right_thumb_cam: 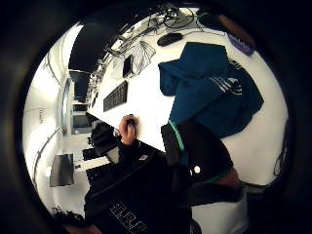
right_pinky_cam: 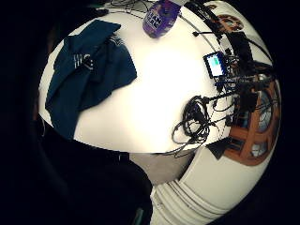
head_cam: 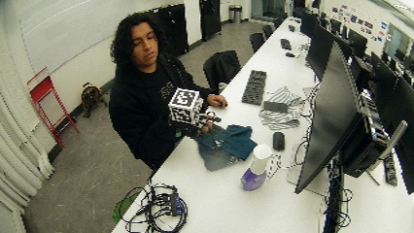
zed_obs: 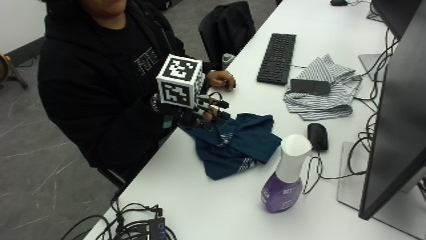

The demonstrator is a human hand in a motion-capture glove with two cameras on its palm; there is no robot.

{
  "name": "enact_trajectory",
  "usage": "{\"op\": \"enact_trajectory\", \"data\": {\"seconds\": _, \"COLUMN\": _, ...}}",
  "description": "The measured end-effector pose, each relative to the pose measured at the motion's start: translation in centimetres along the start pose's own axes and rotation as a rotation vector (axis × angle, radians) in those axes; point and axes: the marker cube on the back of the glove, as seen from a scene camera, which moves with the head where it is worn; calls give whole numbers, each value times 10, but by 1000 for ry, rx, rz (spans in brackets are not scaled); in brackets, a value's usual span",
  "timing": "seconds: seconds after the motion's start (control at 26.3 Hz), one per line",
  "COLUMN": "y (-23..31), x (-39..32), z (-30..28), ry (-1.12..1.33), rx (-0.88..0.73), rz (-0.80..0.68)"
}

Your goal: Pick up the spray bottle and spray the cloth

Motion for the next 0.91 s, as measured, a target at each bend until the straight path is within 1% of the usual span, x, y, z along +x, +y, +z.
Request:
{"op": "enact_trajectory", "data": {"seconds": 0.11, "y": -3, "x": -3, "z": -1, "ry": -6, "rx": 16, "rz": -3}}
{"op": "enact_trajectory", "data": {"seconds": 0.27, "y": -30, "x": -12, "z": -2, "ry": -35, "rx": 72, "rz": 36}}
{"op": "enact_trajectory", "data": {"seconds": 0.46, "y": -5, "x": 7, "z": -3, "ry": -44, "rx": 35, "rz": 23}}
{"op": "enact_trajectory", "data": {"seconds": 0.61, "y": -16, "x": 22, "z": -9, "ry": -84, "rx": 60, "rz": 85}}
{"op": "enact_trajectory", "data": {"seconds": 0.76, "y": -55, "x": 30, "z": -26, "ry": -138, "rx": 168, "rz": 194}}
{"op": "enact_trajectory", "data": {"seconds": 0.91, "y": -50, "x": 53, "z": -54, "ry": -133, "rx": 182, "rz": 209}}
